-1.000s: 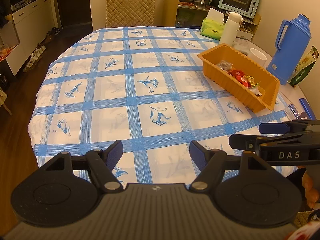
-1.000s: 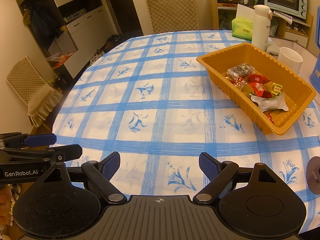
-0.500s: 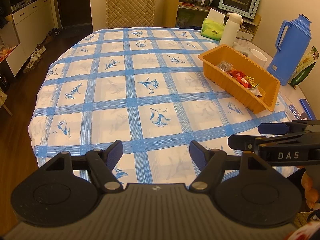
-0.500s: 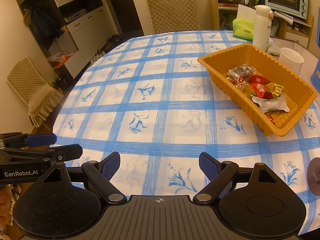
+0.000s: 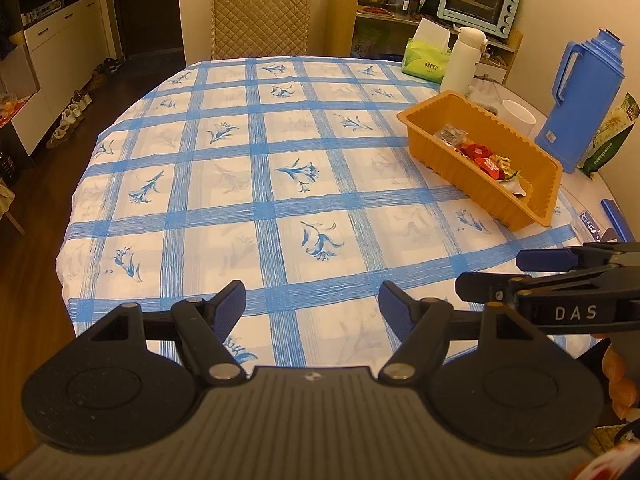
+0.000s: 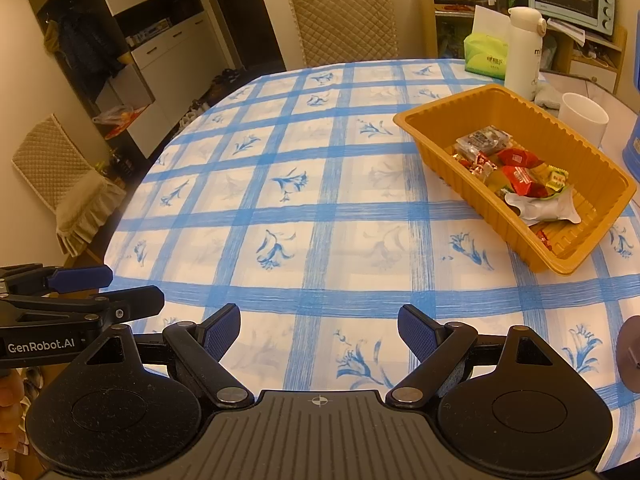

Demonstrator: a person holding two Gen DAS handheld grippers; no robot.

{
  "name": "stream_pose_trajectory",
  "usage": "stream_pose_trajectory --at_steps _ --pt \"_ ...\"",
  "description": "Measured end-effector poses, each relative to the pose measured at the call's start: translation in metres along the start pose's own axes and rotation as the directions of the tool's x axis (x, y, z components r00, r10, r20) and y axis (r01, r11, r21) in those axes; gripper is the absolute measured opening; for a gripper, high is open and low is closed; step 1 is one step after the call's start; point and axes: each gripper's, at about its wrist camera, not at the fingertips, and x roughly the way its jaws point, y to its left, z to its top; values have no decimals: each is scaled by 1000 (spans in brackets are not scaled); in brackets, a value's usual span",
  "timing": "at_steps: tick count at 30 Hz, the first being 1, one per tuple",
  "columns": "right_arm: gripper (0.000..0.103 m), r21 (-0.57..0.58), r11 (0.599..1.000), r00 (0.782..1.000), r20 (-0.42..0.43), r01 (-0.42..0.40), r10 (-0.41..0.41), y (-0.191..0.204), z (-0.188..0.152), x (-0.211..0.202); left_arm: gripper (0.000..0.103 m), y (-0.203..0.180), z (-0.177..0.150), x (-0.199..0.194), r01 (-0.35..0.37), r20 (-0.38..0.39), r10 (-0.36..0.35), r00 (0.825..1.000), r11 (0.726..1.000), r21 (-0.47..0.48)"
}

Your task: Organize snacks

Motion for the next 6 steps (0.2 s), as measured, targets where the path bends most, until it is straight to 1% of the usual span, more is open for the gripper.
stream_pose_trajectory --at_steps 6 --pt "86 7 1000 1000 -4 -2 2 -2 4 7 72 2 6 6 11 -2 -11 1000 1000 3"
